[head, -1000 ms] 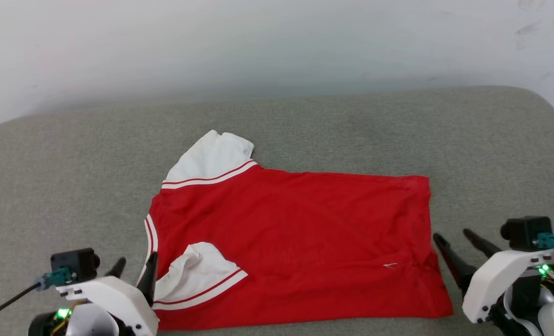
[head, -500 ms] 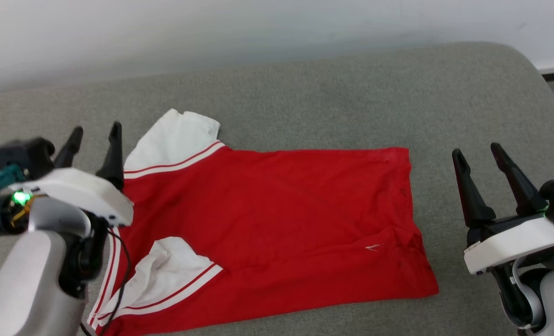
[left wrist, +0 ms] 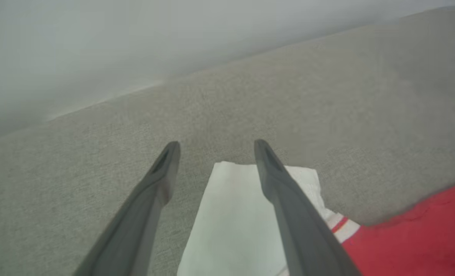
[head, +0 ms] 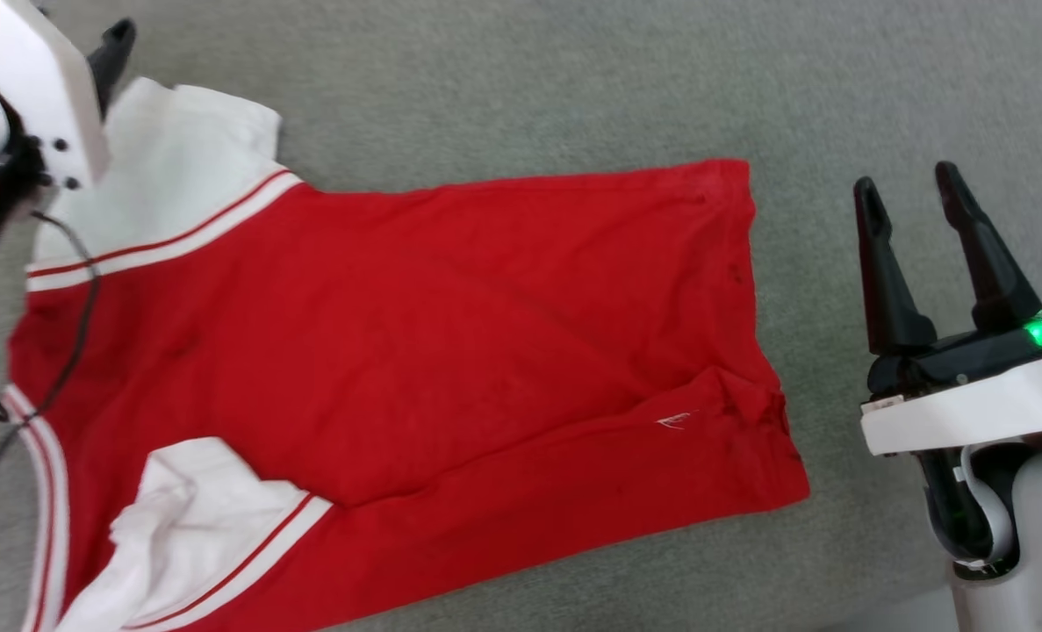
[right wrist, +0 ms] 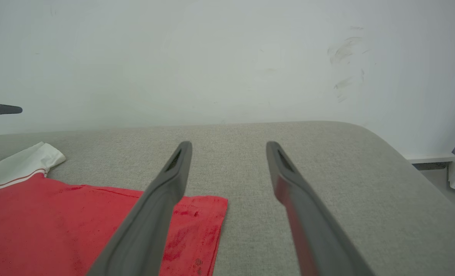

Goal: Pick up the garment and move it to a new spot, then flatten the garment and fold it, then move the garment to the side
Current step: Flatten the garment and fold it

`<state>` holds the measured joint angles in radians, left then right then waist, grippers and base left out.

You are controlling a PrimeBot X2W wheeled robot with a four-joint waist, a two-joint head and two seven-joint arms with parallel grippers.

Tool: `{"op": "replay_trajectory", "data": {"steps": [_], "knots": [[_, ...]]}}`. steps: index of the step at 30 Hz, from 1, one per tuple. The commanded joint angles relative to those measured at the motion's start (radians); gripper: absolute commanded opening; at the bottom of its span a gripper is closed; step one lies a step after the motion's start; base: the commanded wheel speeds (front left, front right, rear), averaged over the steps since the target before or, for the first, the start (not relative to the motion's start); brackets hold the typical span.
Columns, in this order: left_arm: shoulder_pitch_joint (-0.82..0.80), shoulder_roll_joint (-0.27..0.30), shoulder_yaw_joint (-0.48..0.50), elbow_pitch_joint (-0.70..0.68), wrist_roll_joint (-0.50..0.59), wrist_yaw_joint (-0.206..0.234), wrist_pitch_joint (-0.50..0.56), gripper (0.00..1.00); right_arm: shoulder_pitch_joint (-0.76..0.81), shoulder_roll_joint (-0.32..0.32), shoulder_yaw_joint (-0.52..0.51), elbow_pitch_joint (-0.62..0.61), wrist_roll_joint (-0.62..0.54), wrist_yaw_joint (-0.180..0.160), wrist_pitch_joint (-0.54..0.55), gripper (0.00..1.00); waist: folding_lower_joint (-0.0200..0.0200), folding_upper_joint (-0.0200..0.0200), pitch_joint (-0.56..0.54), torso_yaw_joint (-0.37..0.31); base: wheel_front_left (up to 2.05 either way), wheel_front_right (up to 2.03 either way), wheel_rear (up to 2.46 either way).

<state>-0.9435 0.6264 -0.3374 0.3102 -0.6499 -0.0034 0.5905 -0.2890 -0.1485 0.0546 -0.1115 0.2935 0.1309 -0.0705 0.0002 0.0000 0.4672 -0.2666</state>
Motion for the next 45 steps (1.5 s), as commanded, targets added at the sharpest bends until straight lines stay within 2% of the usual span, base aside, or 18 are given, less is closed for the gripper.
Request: {"op": "replay_trajectory", "data": {"steps": [1, 5, 6, 7, 9, 10, 11, 12, 17, 21, 24, 25, 28, 39, 40, 41, 42, 45], "knots": [[-0.048, 0.032, -0.019, 0.031, -0.010, -0.023, 0.094, 1.00, -0.017, 0.014, 0.008, 0.009, 0.010, 0.000, -0.011, 1.00, -0.0002, 0.0000, 0.065, -0.061, 0.00, 0.00, 0.00], [-0.085, 0.079, -0.046, 0.085, -0.034, -0.035, 0.280, 1.00, -0.024, 0.024, 0.022, 0.029, 0.022, 0.000, -0.025, 1.00, -0.0002, 0.0000, 0.096, -0.084, 0.00, 0.00, 0.00], [-0.087, 0.087, -0.051, 0.094, -0.040, -0.029, 0.318, 1.00, -0.028, 0.026, 0.026, 0.036, 0.028, 0.000, -0.027, 1.00, -0.0002, 0.0000, 0.103, -0.088, 0.00, 0.00, 0.00], [-0.060, 0.097, -0.062, 0.134, -0.060, -0.002, 0.419, 1.00, -0.036, 0.028, 0.037, 0.052, 0.039, 0.000, -0.037, 1.00, -0.0002, 0.0000, 0.120, -0.098, 0.00, 0.00, 0.00], [-0.026, 0.093, -0.072, 0.166, -0.075, 0.024, 0.481, 1.00, -0.044, 0.027, 0.042, 0.061, 0.042, 0.000, -0.047, 1.00, -0.0002, 0.0000, 0.126, -0.102, 0.00, 0.00, 0.00], [-0.005, 0.085, -0.077, 0.176, -0.088, 0.033, 0.510, 0.63, -0.048, 0.025, 0.043, 0.063, 0.044, 0.000, -0.049, 1.00, -0.0002, 0.0000, 0.128, -0.104, 0.00, 0.00, 0.00], [0.011, 0.078, -0.076, 0.177, -0.096, 0.044, 0.519, 0.35, -0.051, 0.024, 0.043, 0.065, 0.046, 0.000, -0.054, 1.00, -0.0002, 0.0000, 0.129, -0.105, 0.00, 0.00, 0.00], [0.023, 0.071, -0.076, 0.175, -0.102, 0.050, 0.524, 0.00, -0.054, 0.022, 0.041, 0.067, 0.048, 0.000, -0.057, 1.00, -0.0002, 0.0000, 0.130, -0.104, 0.00, 0.00, 0.00], [0.025, 0.056, -0.071, 0.150, -0.093, 0.057, 0.464, 0.00, -0.069, 0.007, 0.033, 0.075, 0.054, 0.000, -0.050, 1.00, -0.0002, 0.0000, 0.118, -0.088, 0.00, 0.00, 0.00], [-0.013, 0.042, -0.067, 0.120, -0.072, 0.034, 0.374, 0.00, -0.100, -0.016, 0.041, 0.113, 0.104, 0.000, 0.015, 1.00, -0.0002, 0.0000, 0.086, -0.057, 0.00, 0.00, 0.00], [-0.040, 0.025, -0.065, 0.112, -0.065, 0.018, 0.322, 0.00, -0.143, -0.056, 0.051, 0.189, 0.171, 0.000, 0.128, 1.00, -0.0002, 0.0000, 0.060, -0.026, 0.00, 0.00, 0.00], [-0.073, 0.003, -0.066, 0.099, -0.066, 0.001, 0.284, 0.00, -0.198, -0.101, 0.076, 0.279, 0.232, 0.000, 0.271, 1.00, -0.0002, 0.0000, 0.040, 0.010, 0.00, 0.00, 0.00], [-0.092, -0.023, -0.085, 0.077, -0.055, -0.019, 0.260, 0.00, -0.250, -0.142, 0.098, 0.355, 0.281, 0.000, 0.411, 1.00, -0.0002, 0.0000, 0.030, 0.052, 0.00, 0.00, 0.00], [-0.097, -0.083, -0.123, -0.014, -0.038, -0.043, 0.187, 0.00, -0.406, -0.197, 0.189, 0.572, 0.335, 0.000, 0.719, 1.00, -0.0002, 0.0000, 0.042, 0.161, 0.00, 0.00, 0.00], [-0.092, -0.085, -0.124, -0.018, -0.040, -0.044, 0.181, 0.00, -0.410, -0.195, 0.194, 0.595, 0.336, 0.000, 0.747, 0.71, -0.0002, 0.0000, 0.041, 0.167, 0.00, 0.00, 0.00], [-0.088, -0.085, -0.124, -0.022, -0.041, -0.045, 0.175, 0.00, -0.413, -0.191, 0.200, 0.614, 0.336, 0.000, 0.778, 0.33, -0.0002, 0.0000, 0.039, 0.171, 0.00, 0.00, 0.00], [-0.083, -0.086, -0.123, -0.023, -0.043, -0.045, 0.168, 0.00, -0.416, -0.189, 0.205, 0.630, 0.333, 0.000, 0.804, 0.00, -0.0002, 0.0000, 0.037, 0.175, 0.00, 0.00, 0.00], [-0.069, -0.090, -0.116, -0.024, -0.052, -0.046, 0.147, 0.00, -0.437, -0.188, 0.208, 0.642, 0.327, 0.000, 0.838, 0.00, -0.0002, 0.0000, 0.029, 0.184, 0.00, 0.00, 0.00]]}}
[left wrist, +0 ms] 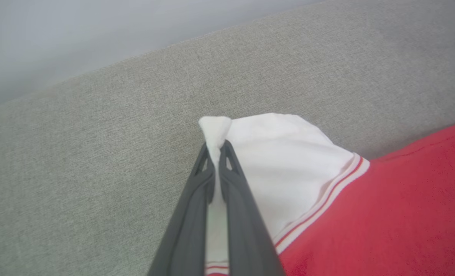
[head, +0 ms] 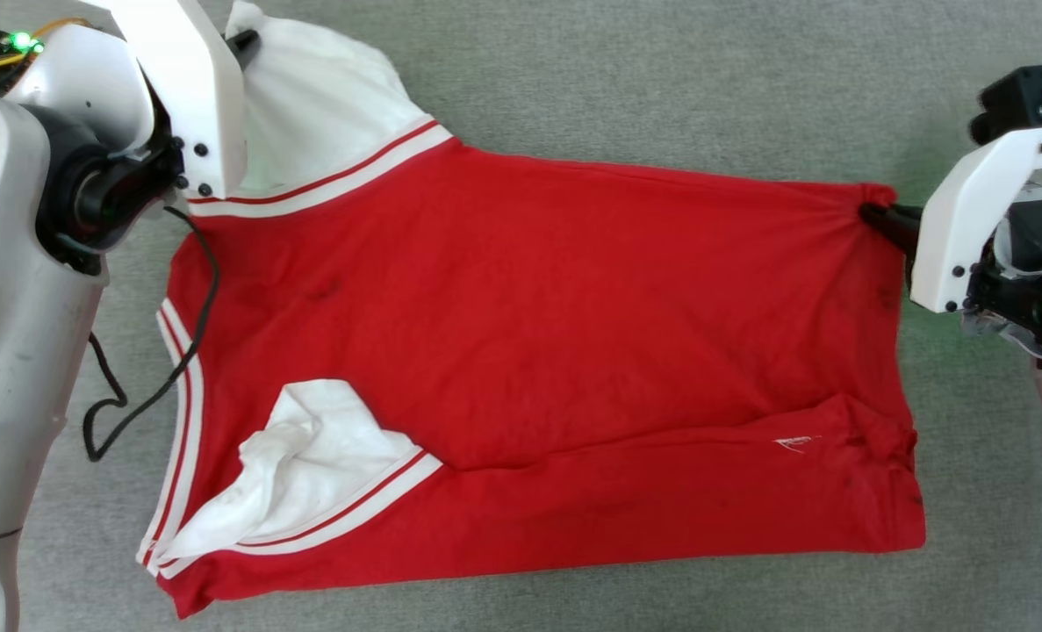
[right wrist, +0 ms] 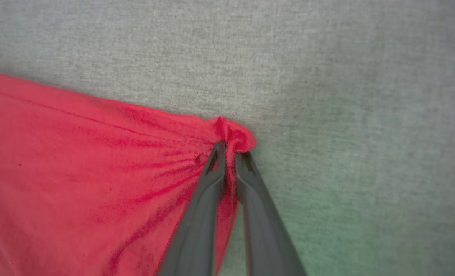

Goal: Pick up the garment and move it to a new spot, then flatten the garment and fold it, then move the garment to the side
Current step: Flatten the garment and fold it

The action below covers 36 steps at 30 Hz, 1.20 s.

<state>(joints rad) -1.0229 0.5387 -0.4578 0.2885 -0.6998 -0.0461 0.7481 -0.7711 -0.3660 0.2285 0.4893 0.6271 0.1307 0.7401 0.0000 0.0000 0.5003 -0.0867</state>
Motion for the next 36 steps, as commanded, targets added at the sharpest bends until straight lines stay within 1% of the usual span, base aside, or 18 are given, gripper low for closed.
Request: {"op": "replay_trajectory", "data": {"steps": [1, 5, 9, 13, 15, 17, 21, 26, 30, 31, 32, 33, 36], "knots": [[0.015, -0.001, 0.007, -0.001, -0.005, -0.004, -0.019, 0.00, 0.030, 0.022, 0.030, 0.034, -0.013, 0.000, 0.017, 0.00, 0.0000, 0.0000, -0.007, 0.008, 0.00, 0.00, 0.00], [0.045, 0.001, 0.029, -0.004, -0.018, -0.003, -0.073, 0.00, -0.027, -0.003, 0.001, -0.017, -0.035, 0.000, -0.070, 0.00, 0.0000, 0.0000, -0.038, 0.020, 0.00, 0.00, 0.00], [0.119, 0.002, 0.056, -0.019, -0.041, 0.001, -0.141, 0.00, -0.006, -0.008, -0.026, -0.066, -0.049, 0.000, -0.153, 0.00, 0.0000, 0.0000, -0.096, 0.034, 0.00, 0.00, 0.00], [0.242, 0.003, 0.095, -0.056, -0.096, 0.001, -0.205, 0.00, 0.079, 0.002, -0.050, -0.108, -0.041, 0.000, -0.195, 0.00, 0.0000, 0.0000, -0.173, 0.050, 0.00, 0.00, 0.00], [0.322, 0.013, 0.115, -0.085, -0.114, 0.012, -0.234, 0.00, 0.130, 0.004, -0.059, -0.131, -0.039, 0.000, -0.204, 0.00, 0.0000, 0.0000, -0.210, 0.058, 0.00, 0.00, 0.00], [0.413, 0.024, 0.127, -0.119, -0.125, 0.025, -0.257, 0.00, 0.189, 0.007, -0.067, -0.154, -0.044, 0.000, -0.212, 0.00, 0.0000, 0.0000, -0.241, 0.062, 0.00, 0.00, 0.00], [0.597, 0.020, 0.157, -0.189, -0.165, 0.063, -0.307, 0.00, 0.315, 0.022, -0.095, -0.183, -0.039, 0.000, -0.213, 0.00, 0.0000, 0.0000, -0.285, 0.071, 0.00, 0.00, 0.00], [0.801, -0.009, 0.163, -0.234, -0.214, 0.105, -0.340, 0.00, 0.446, 0.047, -0.140, -0.195, -0.041, 0.000, -0.217, 0.00, 0.0000, 0.0000, -0.305, 0.075, 0.00, 0.00, 0.00], [0.906, -0.043, 0.147, -0.211, -0.238, 0.124, -0.350, 0.00, 0.536, 0.075, -0.171, -0.183, -0.044, 0.000, -0.223, 0.01, 0.0000, 0.0000, -0.311, 0.073, 0.00, 0.00, 0.00], [0.921, -0.056, 0.140, -0.200, -0.246, 0.123, -0.352, 0.24, 0.553, 0.084, -0.174, -0.181, -0.044, 0.000, -0.228, 0.31, 0.0000, 0.0000, -0.312, 0.072, 0.00, 0.00, 0.00], [0.934, -0.067, 0.132, -0.189, -0.248, 0.121, -0.354, 0.49, 0.569, 0.092, -0.173, -0.177, -0.044, 0.000, -0.232, 1.00, 0.0000, 0.0000, -0.312, 0.071, 0.00, 0.00, 0.00], [0.941, -0.072, 0.124, -0.176, -0.245, 0.118, -0.359, 1.00, 0.583, 0.100, -0.173, -0.173, -0.043, 0.000, -0.240, 1.00, 0.0000, 0.0000, -0.312, 0.069, 0.00, 0.00, 0.00], [0.944, -0.096, 0.119, -0.138, -0.223, 0.115, -0.409, 1.00, 0.623, 0.119, -0.170, -0.160, -0.043, -0.001, -0.277, 1.00, 0.0000, 0.0000, -0.316, 0.062, 0.00, 0.00, 0.00]]}}
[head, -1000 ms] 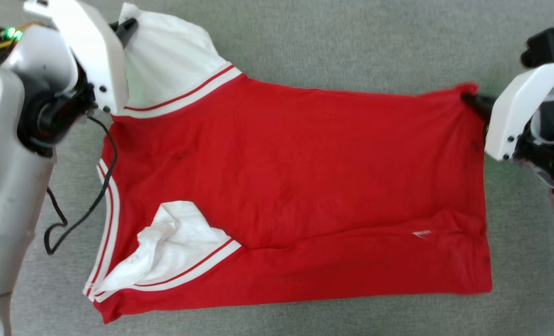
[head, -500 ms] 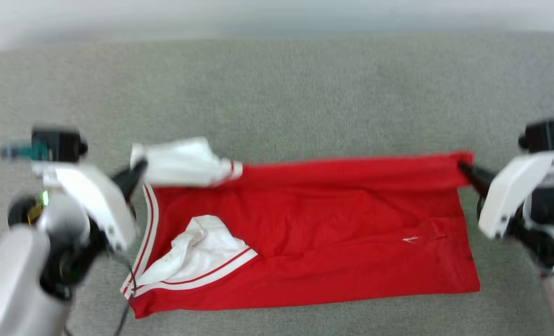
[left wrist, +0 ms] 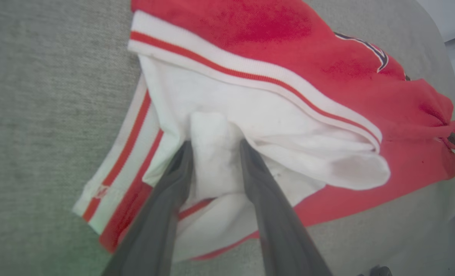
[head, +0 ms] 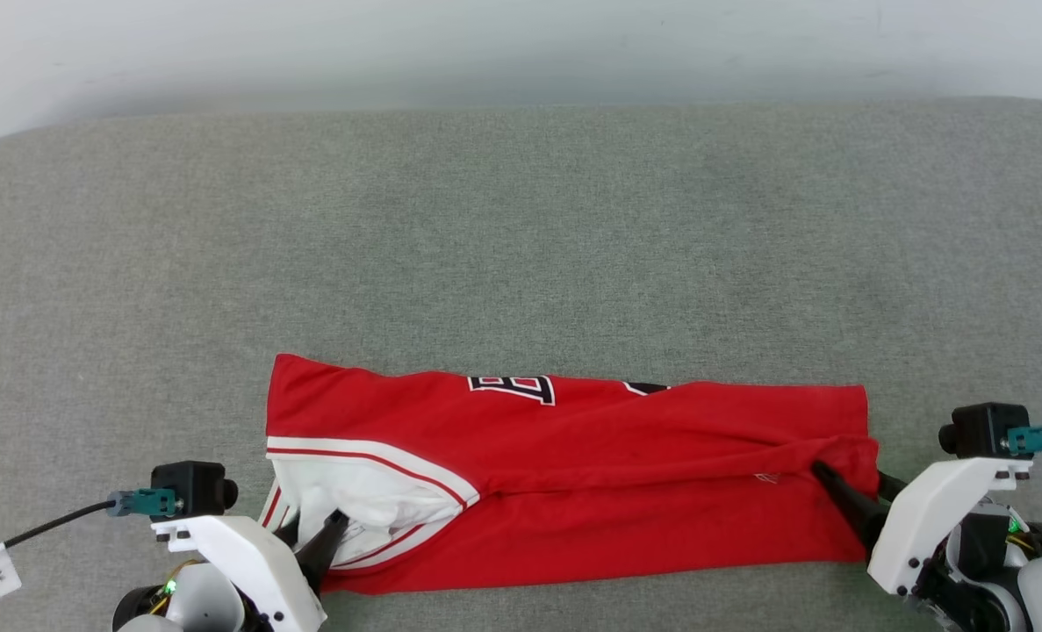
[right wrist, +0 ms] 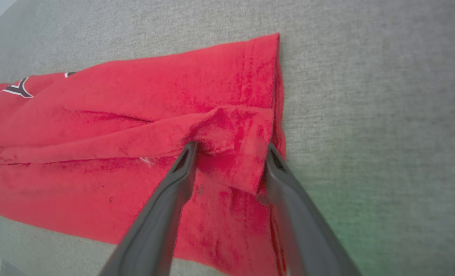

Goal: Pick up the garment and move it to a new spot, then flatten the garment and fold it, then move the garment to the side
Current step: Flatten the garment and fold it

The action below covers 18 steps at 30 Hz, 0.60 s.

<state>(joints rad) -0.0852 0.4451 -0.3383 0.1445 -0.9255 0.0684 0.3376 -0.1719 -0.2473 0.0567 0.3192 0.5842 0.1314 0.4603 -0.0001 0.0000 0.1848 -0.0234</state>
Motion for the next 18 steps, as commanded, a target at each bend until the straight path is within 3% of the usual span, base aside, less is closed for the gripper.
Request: {"op": "replay_trajectory", "data": {"steps": [1, 9, 18], "knots": [[0.000, -0.009, 0.006, 0.014, 0.012, -0.002, -0.030, 1.00, 0.032, 0.003, 0.002, 0.008, -0.004, -0.002, -0.018, 1.00, 0.0001, 0.0000, -0.002, -0.004, 0.00, 0.00, 0.00], [-0.044, -0.051, 0.055, -0.015, 0.117, 0.063, -0.263, 1.00, 0.055, -0.018, -0.018, -0.125, -0.007, -0.001, -0.146, 1.00, 0.0001, 0.0000, -0.043, -0.023, 0.00, 0.00, 0.00], [-0.068, -0.063, 0.046, -0.134, 0.306, 0.161, -0.482, 1.00, 0.019, -0.075, -0.135, -0.202, -0.051, -0.001, -0.003, 1.00, 0.0001, 0.0000, -0.082, -0.029, 0.00, 0.00, 0.00]]}}
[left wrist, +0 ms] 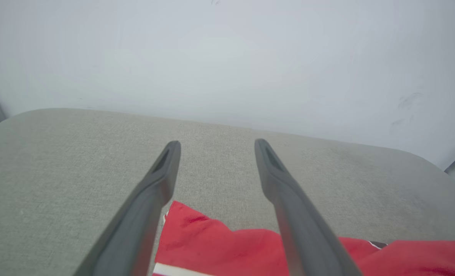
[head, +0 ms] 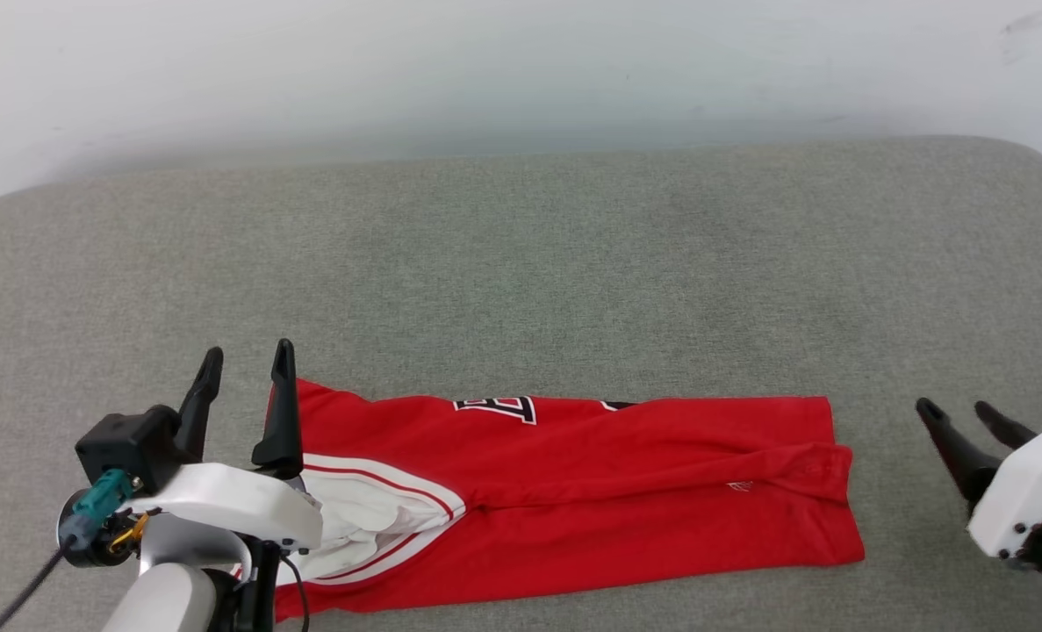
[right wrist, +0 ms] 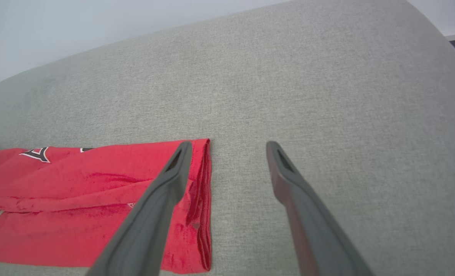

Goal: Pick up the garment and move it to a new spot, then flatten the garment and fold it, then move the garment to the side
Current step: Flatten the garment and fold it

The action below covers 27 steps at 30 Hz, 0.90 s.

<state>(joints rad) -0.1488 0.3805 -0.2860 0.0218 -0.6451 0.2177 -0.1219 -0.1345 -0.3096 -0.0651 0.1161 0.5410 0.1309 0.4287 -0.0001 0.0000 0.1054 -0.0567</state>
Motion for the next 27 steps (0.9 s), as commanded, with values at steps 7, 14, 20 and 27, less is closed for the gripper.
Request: {"op": "replay_trajectory", "data": {"steps": [7, 14, 20, 27], "knots": [[-0.010, 0.004, -0.036, -0.066, 0.130, 0.047, -0.097, 1.00, -0.036, -0.037, -0.041, 0.015, -0.020, 0.000, 0.168, 1.00, 0.0001, 0.0000, 0.017, 0.046, 0.00, 0.00, 0.00], [-0.028, -0.011, -0.076, -0.104, 0.186, 0.054, -0.113, 1.00, -0.055, 0.004, -0.008, 0.085, -0.026, 0.000, 0.281, 1.00, 0.0001, 0.0000, 0.065, 0.107, 0.00, 0.00, 0.00], [-0.039, -0.018, -0.098, -0.102, 0.196, 0.049, -0.116, 1.00, -0.074, 0.041, 0.040, 0.184, -0.006, 0.000, 0.332, 1.00, 0.0001, 0.0000, 0.090, 0.135, 0.00, 0.00, 0.00], [-0.037, -0.008, -0.114, -0.090, 0.203, 0.042, -0.106, 1.00, -0.099, 0.044, 0.103, 0.273, 0.034, 0.000, 0.354, 0.00, 0.0001, 0.0000, 0.073, 0.133, 0.00, 0.00, 0.00]]}}
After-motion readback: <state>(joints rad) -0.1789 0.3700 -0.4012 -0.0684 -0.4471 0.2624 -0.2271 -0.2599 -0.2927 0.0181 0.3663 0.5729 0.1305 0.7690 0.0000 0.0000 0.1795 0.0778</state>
